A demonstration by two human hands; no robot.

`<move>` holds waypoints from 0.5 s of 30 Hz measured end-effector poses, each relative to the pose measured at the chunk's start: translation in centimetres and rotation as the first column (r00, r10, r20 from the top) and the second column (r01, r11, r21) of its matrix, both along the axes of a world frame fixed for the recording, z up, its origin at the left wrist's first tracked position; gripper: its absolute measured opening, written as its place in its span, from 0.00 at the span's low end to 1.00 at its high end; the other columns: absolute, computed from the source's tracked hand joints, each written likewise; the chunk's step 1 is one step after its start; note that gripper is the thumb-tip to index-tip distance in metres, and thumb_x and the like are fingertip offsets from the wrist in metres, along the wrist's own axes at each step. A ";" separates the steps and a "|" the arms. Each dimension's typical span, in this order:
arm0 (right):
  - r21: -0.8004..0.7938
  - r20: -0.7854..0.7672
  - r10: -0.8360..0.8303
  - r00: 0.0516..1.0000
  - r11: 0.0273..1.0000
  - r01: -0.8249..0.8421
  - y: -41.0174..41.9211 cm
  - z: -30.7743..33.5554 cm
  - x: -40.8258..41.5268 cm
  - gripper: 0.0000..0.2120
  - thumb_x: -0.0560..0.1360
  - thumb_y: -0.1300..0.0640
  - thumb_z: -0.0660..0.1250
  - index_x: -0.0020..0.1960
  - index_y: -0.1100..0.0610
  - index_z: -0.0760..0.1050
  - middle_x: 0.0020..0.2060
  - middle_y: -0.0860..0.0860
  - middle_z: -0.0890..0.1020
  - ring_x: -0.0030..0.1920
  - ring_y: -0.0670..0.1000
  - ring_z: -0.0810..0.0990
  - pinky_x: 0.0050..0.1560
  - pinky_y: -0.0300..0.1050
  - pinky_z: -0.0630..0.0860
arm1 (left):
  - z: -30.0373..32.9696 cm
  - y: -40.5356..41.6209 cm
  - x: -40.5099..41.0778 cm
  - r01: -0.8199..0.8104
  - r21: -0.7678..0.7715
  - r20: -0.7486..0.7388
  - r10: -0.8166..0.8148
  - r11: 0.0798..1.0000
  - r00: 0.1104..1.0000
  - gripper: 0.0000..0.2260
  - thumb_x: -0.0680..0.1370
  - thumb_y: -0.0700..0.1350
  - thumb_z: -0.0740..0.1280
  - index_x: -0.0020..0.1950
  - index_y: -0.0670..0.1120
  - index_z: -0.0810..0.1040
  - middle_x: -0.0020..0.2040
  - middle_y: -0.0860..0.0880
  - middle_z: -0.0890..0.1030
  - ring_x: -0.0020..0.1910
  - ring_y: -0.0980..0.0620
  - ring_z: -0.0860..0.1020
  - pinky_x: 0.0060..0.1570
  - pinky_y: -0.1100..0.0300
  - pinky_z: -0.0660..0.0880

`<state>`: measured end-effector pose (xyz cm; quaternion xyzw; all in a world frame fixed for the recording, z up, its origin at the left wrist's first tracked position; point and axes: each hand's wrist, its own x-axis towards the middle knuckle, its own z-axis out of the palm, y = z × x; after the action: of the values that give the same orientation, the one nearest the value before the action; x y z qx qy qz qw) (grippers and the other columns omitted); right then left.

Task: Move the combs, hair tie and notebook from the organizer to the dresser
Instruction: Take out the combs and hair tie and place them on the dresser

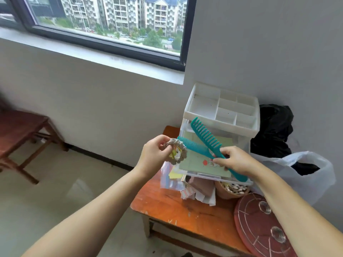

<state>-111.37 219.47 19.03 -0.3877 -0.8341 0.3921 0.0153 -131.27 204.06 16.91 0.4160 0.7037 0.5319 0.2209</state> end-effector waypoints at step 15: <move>-0.211 -0.160 0.426 0.890 0.867 -0.452 -37.6 -4.3 -23.8 0.12 0.73 0.53 0.68 0.39 0.62 0.75 0.30 0.51 0.78 0.27 0.48 0.74 0.29 0.38 0.71 | -4.4 -46.6 -8.1 -0.786 -0.178 0.228 0.802 0.592 0.553 0.03 0.74 0.37 0.66 0.46 0.39 0.78 0.39 0.42 0.79 0.35 0.46 0.78 0.40 0.57 0.77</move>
<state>-135.12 181.88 14.71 -0.1646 -0.8442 0.5044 -0.0767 -139.35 157.48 12.47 -0.0333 0.7903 0.6081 0.0674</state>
